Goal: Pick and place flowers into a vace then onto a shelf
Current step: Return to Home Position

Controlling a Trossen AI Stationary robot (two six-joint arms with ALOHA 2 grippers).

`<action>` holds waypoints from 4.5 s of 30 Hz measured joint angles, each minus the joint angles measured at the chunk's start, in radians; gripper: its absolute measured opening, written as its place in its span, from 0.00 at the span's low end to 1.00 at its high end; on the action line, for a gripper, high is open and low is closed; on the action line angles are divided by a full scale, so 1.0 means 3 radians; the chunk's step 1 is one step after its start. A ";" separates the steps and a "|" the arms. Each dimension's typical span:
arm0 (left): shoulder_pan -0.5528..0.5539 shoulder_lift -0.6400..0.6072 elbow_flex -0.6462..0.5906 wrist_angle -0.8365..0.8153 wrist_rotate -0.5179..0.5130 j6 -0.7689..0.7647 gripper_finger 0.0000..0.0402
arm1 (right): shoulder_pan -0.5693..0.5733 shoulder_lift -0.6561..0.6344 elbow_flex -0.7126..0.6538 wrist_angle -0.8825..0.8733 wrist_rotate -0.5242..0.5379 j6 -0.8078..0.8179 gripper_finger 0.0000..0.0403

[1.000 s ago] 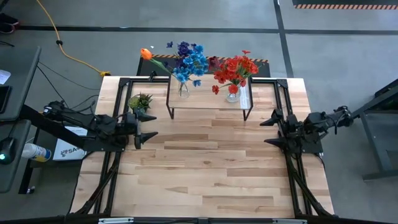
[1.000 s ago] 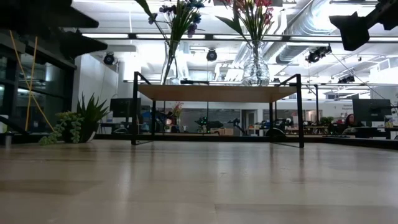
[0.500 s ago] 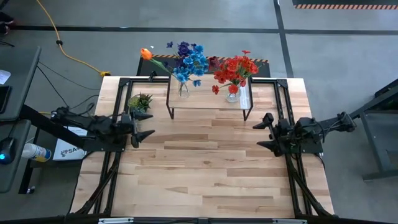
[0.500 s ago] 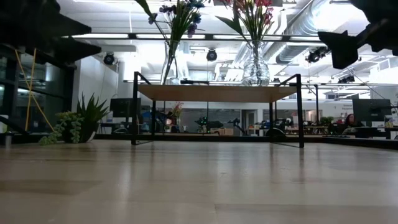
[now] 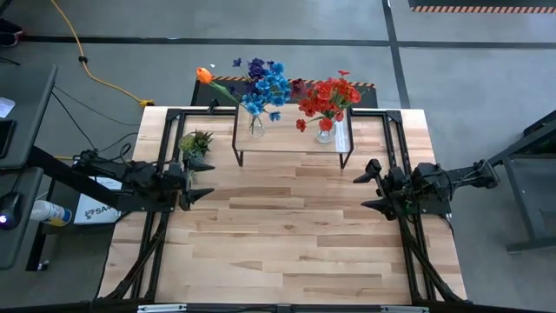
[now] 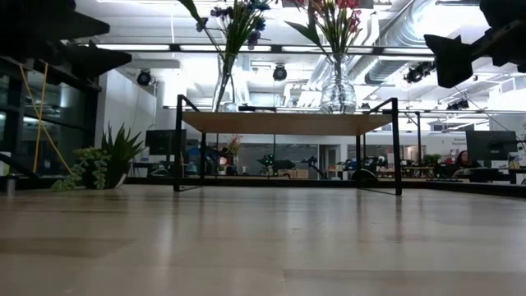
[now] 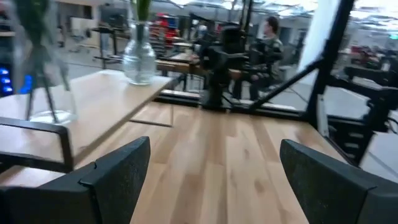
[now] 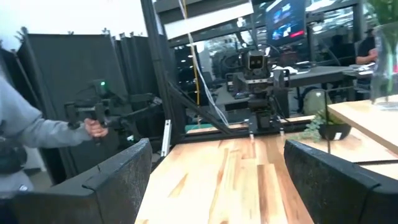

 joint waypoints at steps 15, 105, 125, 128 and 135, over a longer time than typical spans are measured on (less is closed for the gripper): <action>0.0000 0.0000 0.0000 -0.0212 -0.0060 -0.0012 0.97 | -0.0494 0.0001 0.0001 -0.0131 -0.0375 -0.0153 0.87; 0.0000 0.0000 0.0000 -0.0657 0.0379 -0.0339 0.97 | -0.0571 0.0002 0.0002 -0.0209 -0.0672 0.0440 0.87; 0.0000 0.0000 0.0000 -0.0657 0.0379 -0.0339 0.97 | -0.0570 0.0001 0.0001 -0.0210 -0.0672 0.0440 0.87; 0.0000 0.0000 0.0000 -0.0657 0.0379 -0.0339 0.97 | -0.0571 0.0002 0.0002 -0.0209 -0.0672 0.0440 0.87; 0.0000 0.0000 0.0000 -0.0657 0.0379 -0.0339 0.97 | -0.0570 0.0003 0.0002 -0.0209 -0.0672 0.0440 0.87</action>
